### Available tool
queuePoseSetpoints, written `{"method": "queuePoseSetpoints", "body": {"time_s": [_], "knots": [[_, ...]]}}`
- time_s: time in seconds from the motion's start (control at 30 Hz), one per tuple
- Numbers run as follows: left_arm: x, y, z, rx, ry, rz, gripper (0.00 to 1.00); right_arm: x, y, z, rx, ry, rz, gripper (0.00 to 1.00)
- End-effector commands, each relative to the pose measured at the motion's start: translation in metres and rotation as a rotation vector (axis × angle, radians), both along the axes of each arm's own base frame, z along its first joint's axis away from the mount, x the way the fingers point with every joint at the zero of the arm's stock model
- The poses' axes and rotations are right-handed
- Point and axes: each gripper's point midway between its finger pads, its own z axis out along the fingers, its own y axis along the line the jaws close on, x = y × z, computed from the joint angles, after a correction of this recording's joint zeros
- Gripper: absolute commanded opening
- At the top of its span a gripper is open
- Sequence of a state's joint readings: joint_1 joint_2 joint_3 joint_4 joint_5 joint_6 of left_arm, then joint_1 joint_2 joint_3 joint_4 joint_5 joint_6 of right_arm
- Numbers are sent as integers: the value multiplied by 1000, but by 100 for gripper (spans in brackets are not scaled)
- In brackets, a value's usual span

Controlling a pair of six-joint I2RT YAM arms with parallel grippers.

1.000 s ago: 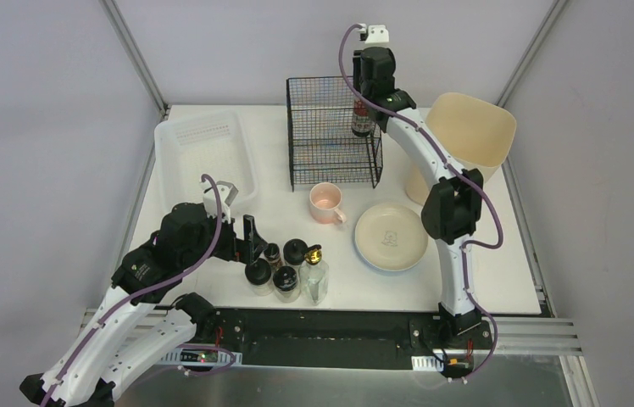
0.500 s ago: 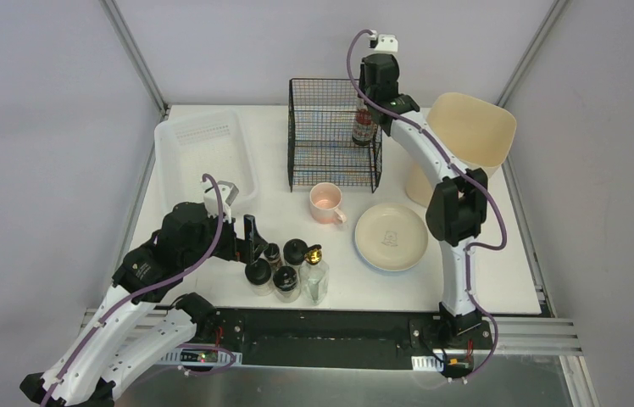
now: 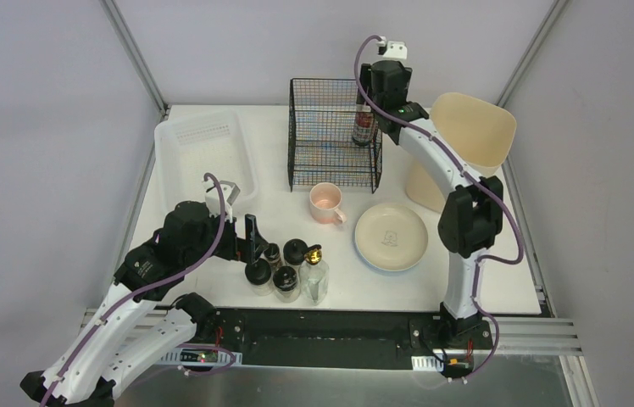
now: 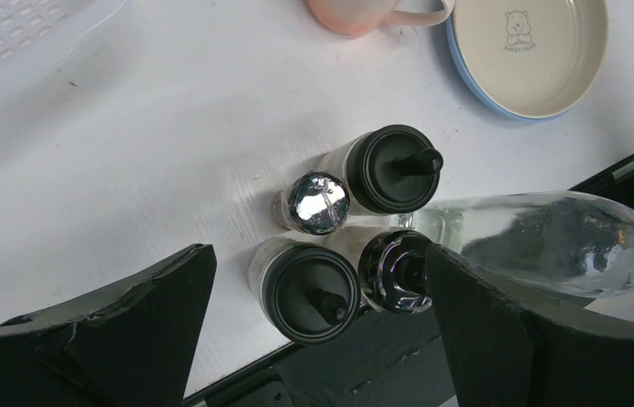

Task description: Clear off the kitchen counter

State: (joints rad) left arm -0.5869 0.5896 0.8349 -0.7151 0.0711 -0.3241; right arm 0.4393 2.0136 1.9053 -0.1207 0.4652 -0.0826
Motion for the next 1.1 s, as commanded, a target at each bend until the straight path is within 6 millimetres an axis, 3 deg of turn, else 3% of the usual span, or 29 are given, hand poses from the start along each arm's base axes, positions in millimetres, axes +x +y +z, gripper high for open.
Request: {"method": "queuePoseSetpoints", "body": {"time_s": [0.0, 0.1, 0.27, 0.37, 0.57, 0.83, 1.07], "knots": [[3, 1, -2, 7, -3, 4, 100, -26, -10, 77, 34, -136, -17, 74], [4, 2, -3, 12, -2, 10, 100, -45, -7, 94, 37, -153, 6, 75], [4, 3, -4, 19, 0, 14, 100, -96, 10, 117, 124, -169, 139, 76], [6, 5, -4, 30, -4, 29, 100, -137, 25, 120, 157, -146, 265, 77], [7, 10, -3, 37, -15, 51, 100, -226, 30, 121, 150, -136, 396, 77], [7, 11, -3, 35, -15, 57, 100, -330, 34, 81, 128, -28, 628, 76], [6, 12, -2, 35, -18, 63, 100, -396, 34, 33, 84, 110, 868, 82]]}}
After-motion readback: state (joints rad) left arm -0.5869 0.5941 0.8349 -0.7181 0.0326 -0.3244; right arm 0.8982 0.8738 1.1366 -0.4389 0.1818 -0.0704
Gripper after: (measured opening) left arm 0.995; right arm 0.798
